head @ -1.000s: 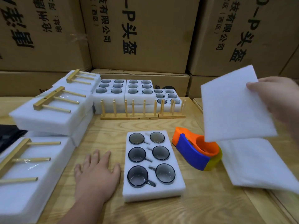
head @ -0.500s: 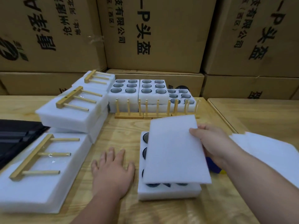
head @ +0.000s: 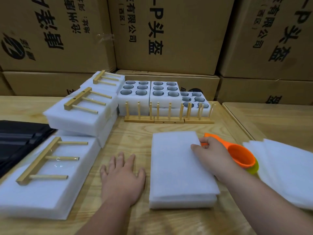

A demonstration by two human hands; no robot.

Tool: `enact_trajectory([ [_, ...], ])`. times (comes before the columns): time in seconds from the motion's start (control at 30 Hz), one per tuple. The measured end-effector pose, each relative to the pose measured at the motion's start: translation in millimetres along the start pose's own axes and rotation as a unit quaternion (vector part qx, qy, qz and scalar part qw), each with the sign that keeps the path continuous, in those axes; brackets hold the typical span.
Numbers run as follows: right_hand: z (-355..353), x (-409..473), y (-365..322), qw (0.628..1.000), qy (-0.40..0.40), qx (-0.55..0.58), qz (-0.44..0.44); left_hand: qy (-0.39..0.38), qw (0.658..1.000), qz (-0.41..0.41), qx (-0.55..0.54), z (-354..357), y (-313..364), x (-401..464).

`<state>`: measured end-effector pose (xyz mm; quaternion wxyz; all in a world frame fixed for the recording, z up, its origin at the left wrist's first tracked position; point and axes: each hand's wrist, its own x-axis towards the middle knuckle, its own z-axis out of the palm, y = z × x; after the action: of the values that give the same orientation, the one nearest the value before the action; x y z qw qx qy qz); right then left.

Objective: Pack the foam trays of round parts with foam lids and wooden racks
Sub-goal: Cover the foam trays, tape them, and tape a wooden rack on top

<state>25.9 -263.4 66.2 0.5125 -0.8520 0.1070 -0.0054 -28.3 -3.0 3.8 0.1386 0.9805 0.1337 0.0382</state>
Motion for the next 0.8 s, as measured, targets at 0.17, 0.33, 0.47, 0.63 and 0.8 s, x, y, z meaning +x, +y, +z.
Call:
enact_trajectory([
  [0.17,2.1,-3.4,0.9,0.994,0.02,-0.095,-0.044,0.001,1.0,0.002,-0.001,0.4,0.4,0.1],
  [0.33,1.3,-7.6,4.8,0.992,0.01,-0.12,-0.045,0.0,1.0,0.0,-0.003,0.5,0.0,-0.7],
  [0.47,1.1,-11.4,11.6,0.996,-0.008,-0.077,-0.036,0.001,1.0,0.0,-0.006,0.2,0.2,-0.9],
  [0.63,7.0,-16.9,26.8,0.95,-0.094,0.294,0.047,-0.007,1.0,0.0,-0.016,-3.0,0.9,-1.6],
  [0.8,11.4,-28.7,47.6,0.918,-0.04,0.395,0.006,0.002,0.994,0.045,-0.103,-10.8,-1.4,-7.5],
])
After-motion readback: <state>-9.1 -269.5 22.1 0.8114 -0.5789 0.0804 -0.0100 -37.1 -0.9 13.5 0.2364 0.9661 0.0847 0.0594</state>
